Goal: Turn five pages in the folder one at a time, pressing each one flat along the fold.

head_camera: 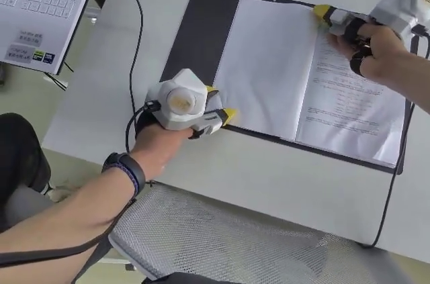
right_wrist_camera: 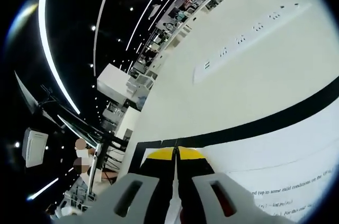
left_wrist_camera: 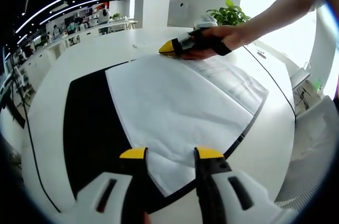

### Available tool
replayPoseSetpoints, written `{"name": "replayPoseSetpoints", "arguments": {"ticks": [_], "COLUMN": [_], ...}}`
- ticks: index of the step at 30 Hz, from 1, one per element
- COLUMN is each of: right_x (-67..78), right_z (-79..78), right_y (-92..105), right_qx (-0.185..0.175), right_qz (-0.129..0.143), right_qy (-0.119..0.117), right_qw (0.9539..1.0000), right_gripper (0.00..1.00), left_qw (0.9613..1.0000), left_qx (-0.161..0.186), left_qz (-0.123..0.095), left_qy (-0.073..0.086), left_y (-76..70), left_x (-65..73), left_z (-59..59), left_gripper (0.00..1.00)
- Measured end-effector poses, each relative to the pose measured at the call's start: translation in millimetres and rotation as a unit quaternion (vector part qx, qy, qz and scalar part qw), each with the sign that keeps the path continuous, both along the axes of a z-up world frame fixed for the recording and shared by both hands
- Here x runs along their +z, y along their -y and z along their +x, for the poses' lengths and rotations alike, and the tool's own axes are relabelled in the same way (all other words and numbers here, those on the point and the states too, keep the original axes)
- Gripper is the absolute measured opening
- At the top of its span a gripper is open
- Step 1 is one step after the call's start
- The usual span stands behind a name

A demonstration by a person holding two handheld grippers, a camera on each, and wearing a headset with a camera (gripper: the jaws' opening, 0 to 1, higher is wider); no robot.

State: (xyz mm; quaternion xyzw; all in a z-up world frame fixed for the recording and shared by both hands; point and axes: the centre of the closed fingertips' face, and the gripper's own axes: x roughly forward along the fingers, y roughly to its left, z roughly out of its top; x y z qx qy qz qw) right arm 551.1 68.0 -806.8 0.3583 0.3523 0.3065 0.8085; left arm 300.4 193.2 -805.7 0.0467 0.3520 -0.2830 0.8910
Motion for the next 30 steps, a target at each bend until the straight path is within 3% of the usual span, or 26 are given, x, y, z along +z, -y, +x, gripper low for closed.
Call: {"name": "replayPoseSetpoints", "arguments": {"ticks": [5,15,30], "right_x": [-3.6,-4.6,-4.5], "right_z": [10.0,7.4,-32.2], "right_y": [1.0,1.9,-1.3], "right_qx": [-0.005,0.001,0.049], "right_qz": [-0.005,0.000,-0.006], "right_qy": [-0.003,-0.012,0.007], "right_qw": [1.0000,0.9999,0.9987], "right_gripper": [0.00,0.00,0.00], "left_qw": [1.0000,1.0000,1.0000], "left_qx": [0.001,0.003,0.004], "left_qz": [0.000,-0.002,-0.006], "left_qy": [-0.001,-0.002,-0.001], "left_y": [-0.4,0.0,-2.3], "left_x": [-0.1,1.2,-1.1], "left_z": [0.9,0.6,1.8], "left_gripper": [0.33,0.33,0.31]}}
